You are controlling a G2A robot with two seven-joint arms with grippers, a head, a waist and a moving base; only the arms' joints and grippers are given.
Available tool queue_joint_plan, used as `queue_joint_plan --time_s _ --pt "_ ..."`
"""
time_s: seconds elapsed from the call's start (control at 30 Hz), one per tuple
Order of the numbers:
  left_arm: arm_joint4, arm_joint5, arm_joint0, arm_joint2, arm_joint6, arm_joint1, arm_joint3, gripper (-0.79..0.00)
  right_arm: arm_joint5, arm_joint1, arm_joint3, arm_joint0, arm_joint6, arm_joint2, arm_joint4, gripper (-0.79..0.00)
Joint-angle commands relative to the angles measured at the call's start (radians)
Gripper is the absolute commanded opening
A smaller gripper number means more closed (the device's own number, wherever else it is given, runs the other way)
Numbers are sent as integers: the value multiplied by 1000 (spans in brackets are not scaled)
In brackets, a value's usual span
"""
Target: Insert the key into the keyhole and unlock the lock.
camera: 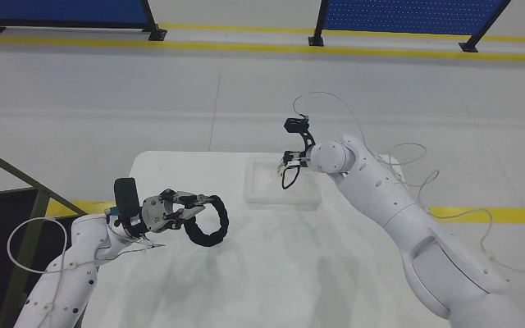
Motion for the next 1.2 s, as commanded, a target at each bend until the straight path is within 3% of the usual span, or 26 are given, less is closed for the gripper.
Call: queue_joint_plan --time_s 0.0,0.57,1.17 --pt "0 0 0 0 0 0 0 -785 2 4 -9 -5 1 10 -7 -785" --pt "0 0 0 0 0 0 0 -785 13 9 -15 -49 24 70 -44 -785" --pt "0 0 0 0 0 0 0 -785 17 -48 62 -35 8 62 -61 -785"
